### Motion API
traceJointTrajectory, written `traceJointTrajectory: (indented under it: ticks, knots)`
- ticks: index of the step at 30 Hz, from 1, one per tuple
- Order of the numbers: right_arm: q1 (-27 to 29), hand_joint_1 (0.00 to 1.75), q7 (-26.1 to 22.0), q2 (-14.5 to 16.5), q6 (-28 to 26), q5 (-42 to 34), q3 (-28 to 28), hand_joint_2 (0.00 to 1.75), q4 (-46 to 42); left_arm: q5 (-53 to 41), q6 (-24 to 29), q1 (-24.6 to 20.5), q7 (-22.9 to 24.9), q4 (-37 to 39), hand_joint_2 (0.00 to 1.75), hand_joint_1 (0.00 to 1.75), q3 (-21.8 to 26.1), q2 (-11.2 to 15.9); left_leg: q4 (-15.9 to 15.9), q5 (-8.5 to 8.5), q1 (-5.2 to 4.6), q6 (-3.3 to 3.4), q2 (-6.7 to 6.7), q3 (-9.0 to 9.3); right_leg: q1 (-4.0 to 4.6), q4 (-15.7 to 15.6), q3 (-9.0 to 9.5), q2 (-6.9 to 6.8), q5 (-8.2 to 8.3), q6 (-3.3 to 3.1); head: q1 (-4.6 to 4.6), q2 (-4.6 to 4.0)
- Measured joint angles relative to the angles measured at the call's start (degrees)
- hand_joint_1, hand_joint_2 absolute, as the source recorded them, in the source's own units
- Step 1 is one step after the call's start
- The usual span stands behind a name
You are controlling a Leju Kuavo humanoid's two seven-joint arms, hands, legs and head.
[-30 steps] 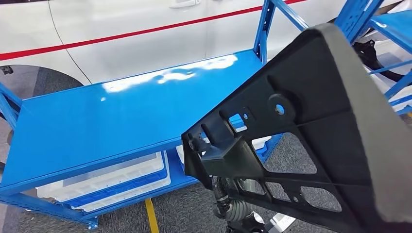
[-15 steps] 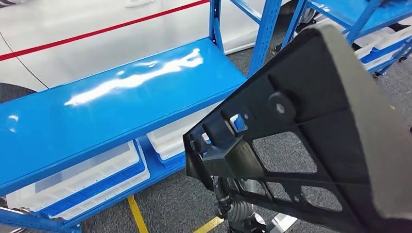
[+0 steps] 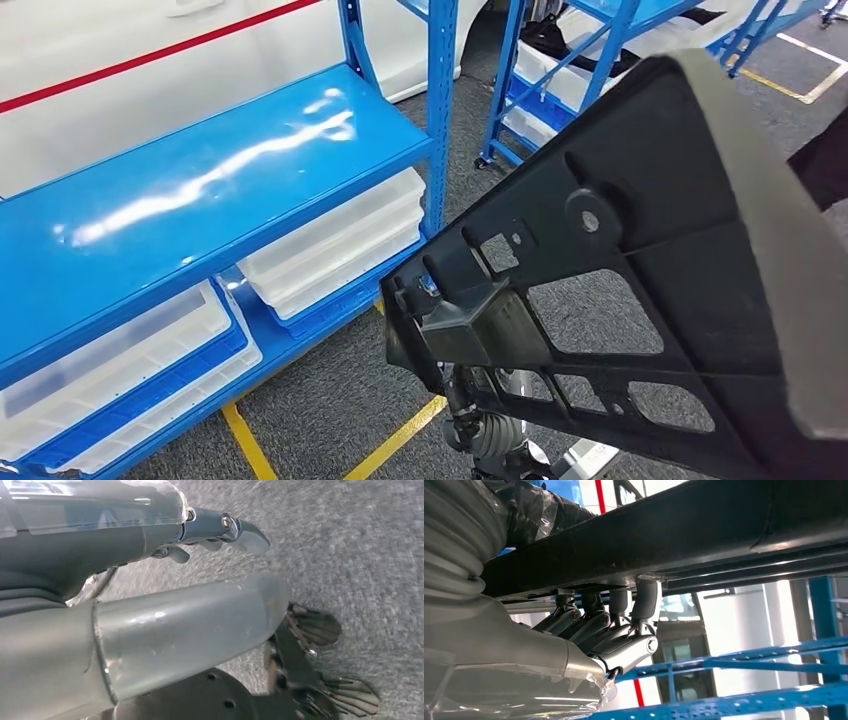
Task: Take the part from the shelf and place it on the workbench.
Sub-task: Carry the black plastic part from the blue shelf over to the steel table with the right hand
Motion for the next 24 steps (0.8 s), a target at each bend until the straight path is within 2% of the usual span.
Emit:
traceJointTrajectory:
  ticks: [2,3,4,5,6,7,8,9,10,11,12,13,14,15,16,17,18,19,21,22,23,24]
  knots:
    - [0.10,1.75,0.13,0.02,0.01,0.07,-0.06,1.75,-0.14,-0.17,-0.12,-0.16,-0.03,0.01,0.00,0.00,-0.01,-0.10,-0.86,1.01,0.00,-0.04,1.19,-0.16,-0.20,-0.50,-0.20,1.03,1.13,0.82,-0.01,0.00]
    - [0.17,1.75,0.18,0.01,0.01,0.14,-0.11,1.75,-0.23,-0.30,-0.18,-0.25,-0.03,0.01,0.00,0.00,-0.02,-0.16,-1.31,1.72,0.08,0.12,2.00,-0.43,-0.13,-0.21,-0.53,0.53,0.59,1.10,0.04,0.00]
    - [0.22,1.75,0.24,-0.01,0.01,0.20,-0.16,1.75,-0.31,-0.42,-0.25,-0.29,-0.02,0.01,0.00,0.00,-0.02,-0.23,-1.73,2.54,0.20,0.42,2.94,-0.87,-0.03,0.97,-1.07,-0.47,-1.09,1.31,0.06,0.00]
    - [0.22,1.75,0.28,-0.03,0.01,0.27,-0.21,1.75,-0.36,-0.54,-0.31,-0.26,0.00,0.01,0.00,0.00,-0.02,-0.28,-1.95,3.24,0.29,0.66,3.89,-1.45,-0.06,3.31,-1.80,-1.91,-3.89,1.40,0.07,0.00]
    - [0.23,1.75,0.33,-0.03,-0.01,0.33,-0.22,1.75,-0.39,-0.63,-0.34,-0.20,0.03,0.00,0.00,0.00,-0.02,-0.25,-1.96,3.82,0.15,0.85,4.77,-2.17,-0.10,6.49,-2.63,-3.27,-7.05,1.58,0.10,-0.01]
    - [0.23,1.75,0.44,-0.03,-0.02,0.39,-0.23,1.75,-0.39,-0.71,-0.38,-0.15,0.04,0.00,0.00,0.00,-0.01,-0.23,-1.83,4.32,0.09,0.95,5.75,-2.97,-0.33,10.15,-3.35,-3.96,-9.40,1.80,0.07,0.00]
    - [0.26,1.75,0.58,-0.03,-0.03,0.48,-0.23,1.75,-0.39,-0.83,-0.43,-0.14,0.05,0.00,0.00,0.00,-0.01,-0.21,-1.63,4.79,0.06,0.85,6.70,-3.80,-0.62,13.37,-3.71,-4.36,-10.31,2.07,0.08,0.00]
    - [0.28,1.75,0.74,-0.03,-0.04,0.58,-0.24,1.75,-0.39,-0.94,-0.49,-0.17,0.03,0.00,0.00,0.00,-0.01,-0.19,-1.34,5.25,0.06,0.72,7.61,-4.66,-0.95,15.34,-3.44,-4.64,-9.64,2.37,0.08,0.00]
    - [0.29,1.75,0.87,-0.03,-0.04,0.72,-0.25,1.75,-0.39,-1.03,-0.58,-0.25,-0.04,0.00,0.00,0.00,-0.01,-0.18,-0.96,5.64,0.11,0.51,8.46,-5.55,-1.30,15.67,-2.38,-4.94,-8.02,2.68,0.08,0.00]
    - [0.29,1.75,0.95,-0.03,-0.02,0.89,-0.24,1.75,-0.39,-1.09,-0.69,-0.38,-0.20,0.00,0.00,0.00,-0.01,-0.17,-0.43,5.97,0.16,0.25,9.19,-6.42,-1.65,13.81,-0.14,-5.57,-6.34,2.98,0.09,0.00]
    - [0.28,1.75,1.01,-0.03,0.00,1.05,-0.22,1.75,-0.40,-1.10,-0.79,-0.51,-0.38,-0.02,0.00,0.00,-0.01,-0.10,0.19,6.17,0.15,-0.01,9.78,-7.19,-1.89,10.31,3.04,-6.86,-5.63,3.23,0.10,0.00]
    - [0.24,1.75,1.04,-0.02,0.02,1.15,-0.19,1.75,-0.40,-1.11,-0.86,-0.59,-0.56,-0.03,0.00,0.00,-0.01,-0.04,0.87,6.29,0.12,-0.32,10.26,-7.80,-1.84,6.12,6.29,-8.16,-6.09,3.24,0.09,0.00]
    - [0.22,1.75,1.08,0.01,0.04,1.21,-0.14,1.75,-0.43,-1.12,-0.90,-0.69,-0.71,-0.05,0.00,0.00,-0.01,0.01,1.46,6.44,0.07,-0.69,10.73,-8.20,-1.72,2.38,8.87,-9.24,-7.14,3.00,0.09,0.00]
    - [0.20,1.75,1.12,0.03,0.05,1.24,-0.10,1.75,-0.45,-1.13,-0.91,-0.75,-0.78,-0.07,0.00,0.00,-0.01,0.06,1.81,6.67,0.04,-1.10,11.19,-8.45,-1.42,0.02,10.21,-9.76,-8.19,2.57,0.08,-0.01]
    - [0.21,1.75,1.13,0.06,0.05,1.24,-0.08,1.75,-0.47,-1.13,-0.91,-0.81,-0.83,-0.07,0.00,0.00,-0.01,0.04,1.97,7.00,0.13,-1.57,11.74,-8.59,-1.09,-1.04,10.40,-9.47,-8.62,1.96,0.07,-0.01]
    - [0.27,1.75,1.13,0.08,0.05,1.25,-0.07,1.75,-0.49,-1.14,-0.92,-0.84,-0.84,-0.07,0.00,0.00,-0.01,0.05,2.04,7.18,0.30,-2.06,12.05,-8.77,-1.03,-1.31,9.91,-8.94,-8.35,1.28,0.08,-0.01]
    - [0.30,1.75,1.13,0.08,0.05,1.25,-0.07,1.75,-0.50,-1.14,-0.93,-0.82,-0.84,-0.07,0.00,0.00,-0.01,0.07,2.43,6.57,0.54,-2.53,11.34,-9.09,-0.95,-1.37,9.23,-8.37,-7.75,0.66,0.07,0.00]
    - [0.31,1.75,1.14,0.08,0.06,1.25,-0.07,1.75,-0.51,-1.14,-0.93,-0.74,-0.84,-0.07,0.00,0.00,-0.01,0.09,3.56,4.97,0.73,-2.88,9.96,-9.59,-0.94,-1.47,8.48,-7.82,-7.05,0.03,0.06,-0.01]
    - [0.30,1.75,1.15,0.10,0.06,1.25,-0.05,1.75,-0.51,-1.14,-0.95,-0.49,-0.83,-0.07,0.00,0.00,-0.01,0.11,9.03,-0.58,0.91,-3.17,6.43,-11.27,-0.73,-1.50,6.69,-6.60,-5.52,-0.90,0.04,-0.01]
    - [0.29,1.75,1.15,0.11,0.07,1.25,-0.05,1.75,-0.51,-1.14,-0.96,-0.38,-0.83,-0.07,0.00,0.00,-0.01,0.10,12.69,-3.13,0.89,-3.07,5.55,-12.14,-0.50,-1.44,5.79,-5.94,-4.81,-1.15,0.04,-0.01]
    - [0.31,1.75,1.15,0.12,0.07,1.25,-0.05,1.75,-0.50,-1.14,-0.97,-0.31,-0.83,-0.07,0.00,0.00,-0.01,0.10,15.89,-4.59,0.86,-2.93,5.20,-12.66,-0.25,-1.34,4.85,-5.21,-4.09,-1.29,0.05,-0.01]
    - [0.31,1.75,1.14,0.12,0.07,1.26,-0.05,1.75,-0.50,-1.14,-0.98,-0.31,-0.84,-0.07,0.00,0.00,-0.01,0.11,17.65,-4.70,0.82,-2.72,5.09,-12.50,-0.03,-1.21,3.93,-4.47,-3.41,-1.35,0.05,-0.01]
